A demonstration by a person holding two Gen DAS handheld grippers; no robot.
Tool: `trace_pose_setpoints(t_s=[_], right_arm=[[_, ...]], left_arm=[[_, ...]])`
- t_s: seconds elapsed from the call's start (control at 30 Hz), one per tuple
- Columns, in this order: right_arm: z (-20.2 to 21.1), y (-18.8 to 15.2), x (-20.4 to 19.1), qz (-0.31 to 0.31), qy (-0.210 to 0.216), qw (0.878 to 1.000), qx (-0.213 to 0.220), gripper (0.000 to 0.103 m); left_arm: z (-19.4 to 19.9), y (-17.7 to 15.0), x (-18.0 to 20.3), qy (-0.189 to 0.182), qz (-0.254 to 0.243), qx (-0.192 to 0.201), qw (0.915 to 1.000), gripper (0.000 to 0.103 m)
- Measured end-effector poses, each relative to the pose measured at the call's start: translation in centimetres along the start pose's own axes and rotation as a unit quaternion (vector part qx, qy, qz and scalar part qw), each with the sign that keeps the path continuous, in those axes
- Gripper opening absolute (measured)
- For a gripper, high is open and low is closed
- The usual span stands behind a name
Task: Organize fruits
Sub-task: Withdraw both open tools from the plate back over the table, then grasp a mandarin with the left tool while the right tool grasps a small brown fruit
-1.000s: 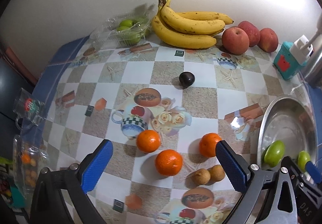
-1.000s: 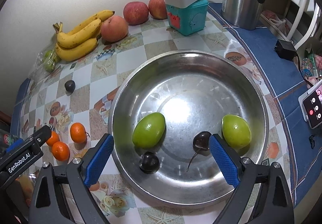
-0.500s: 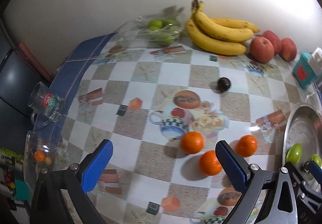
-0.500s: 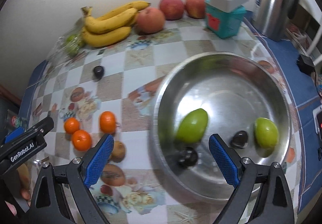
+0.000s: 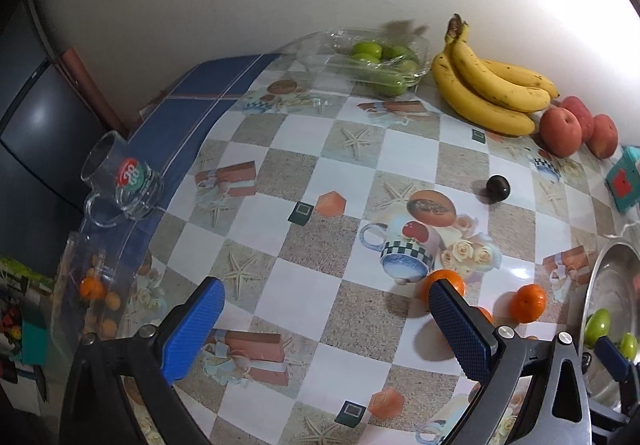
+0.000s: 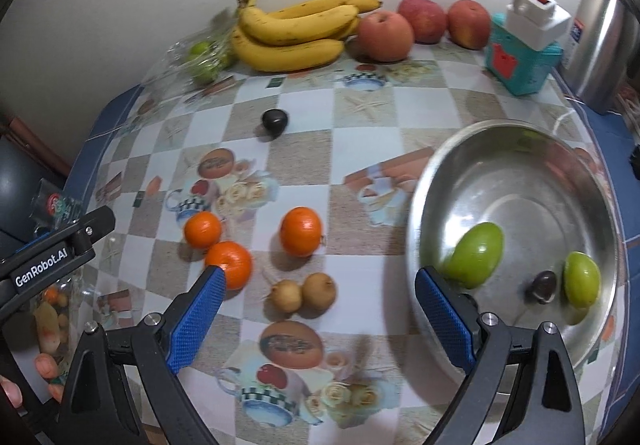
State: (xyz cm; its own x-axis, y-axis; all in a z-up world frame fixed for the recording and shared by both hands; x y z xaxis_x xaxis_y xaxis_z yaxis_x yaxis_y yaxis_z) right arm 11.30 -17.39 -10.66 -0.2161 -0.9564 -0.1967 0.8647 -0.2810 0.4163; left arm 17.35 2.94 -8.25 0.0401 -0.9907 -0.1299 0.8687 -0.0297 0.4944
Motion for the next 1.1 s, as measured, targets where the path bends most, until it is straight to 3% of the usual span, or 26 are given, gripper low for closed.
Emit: trace_pose_setpoints(t_s=[0.23,0.63,0.73,0.9,1.1], right_arm=[[-0.7,-0.1,-0.8,0.001,0.011,1.000,-0.009,0.096],[-1.0,0.0,-0.1,-0.018,0.013,1.000,-0.009,0.094],[-1.1,-0.1,0.1,-0.021,0.012,1.000,-0.010,0.075],[-1.8,-0.5,0.2,-0.025,0.016,0.999,-0.021,0.061],[-2.9,-1.0,0.4,-0.035,0.019,0.999,-0.034,0.060]], left_arm=[[-1.0,-0.5,0.3,-0.020,0.018,-0.020,0.9994,0.103],[-2.0,-1.3,4.0,-0.099,0.027,-0.055,0.9932,0.097],[-2.2,-1.5,4.9,-0.108,0.020,-0.060,0.9921,0.094],[-2.8,-2.3,6.7,-0.136,0.016,-0.080,0.9874,0.084],[-3.5,-3.3,8.7,-0.164,0.015,-0.105,0.9807,0.082]])
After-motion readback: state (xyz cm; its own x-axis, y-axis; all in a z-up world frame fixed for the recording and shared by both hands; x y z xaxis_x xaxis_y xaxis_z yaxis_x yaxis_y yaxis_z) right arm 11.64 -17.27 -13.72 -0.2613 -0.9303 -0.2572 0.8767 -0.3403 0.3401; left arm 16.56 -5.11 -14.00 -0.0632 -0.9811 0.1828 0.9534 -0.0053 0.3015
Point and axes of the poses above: each gripper's, at about its wrist camera, not at the fingertips, and z roughly against the way its jaws point, x to its right, y to its top, the point moved 10 cm from there along -z, roughly the way its jaws point, and after that the axes turned 3 degrees about x, right-handed, at the moved point
